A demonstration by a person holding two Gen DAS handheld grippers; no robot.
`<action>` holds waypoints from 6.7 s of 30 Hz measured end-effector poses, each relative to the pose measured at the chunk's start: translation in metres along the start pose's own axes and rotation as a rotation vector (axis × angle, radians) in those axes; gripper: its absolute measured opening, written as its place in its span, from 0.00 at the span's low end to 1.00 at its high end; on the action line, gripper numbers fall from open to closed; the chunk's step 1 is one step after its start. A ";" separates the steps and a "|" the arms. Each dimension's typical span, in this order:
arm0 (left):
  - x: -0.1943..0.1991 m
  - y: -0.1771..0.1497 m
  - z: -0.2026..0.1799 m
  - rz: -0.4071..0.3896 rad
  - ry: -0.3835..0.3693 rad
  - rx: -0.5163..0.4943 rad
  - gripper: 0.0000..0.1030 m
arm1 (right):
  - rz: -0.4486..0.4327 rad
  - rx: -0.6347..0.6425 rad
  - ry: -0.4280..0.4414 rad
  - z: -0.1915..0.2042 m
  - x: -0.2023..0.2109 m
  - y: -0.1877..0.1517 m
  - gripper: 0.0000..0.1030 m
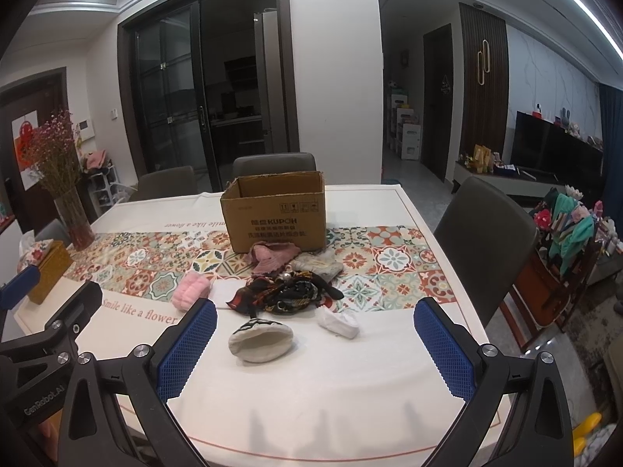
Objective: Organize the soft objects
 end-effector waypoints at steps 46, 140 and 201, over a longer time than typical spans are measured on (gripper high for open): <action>-0.175 -0.003 -0.011 0.323 -0.262 -0.080 0.92 | 0.232 -0.012 -0.122 0.023 -0.128 0.008 0.99; -0.248 -0.025 -0.030 0.466 -0.271 0.101 0.34 | 0.398 0.056 0.180 0.017 -0.234 -0.010 0.18; -0.359 0.159 0.009 0.071 -0.250 -0.019 0.34 | -0.005 -0.038 0.173 0.055 -0.305 0.193 0.18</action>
Point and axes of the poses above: each gripper's, at about its wrist camera, not at the fingertips, and x roughly against the way its jaws point, z to its left, y to its top, the point moved 1 cm from there along -x, roughly the way its jaws point, and after that the axes turned 5 degrees about -y, right-handed, at the moved point
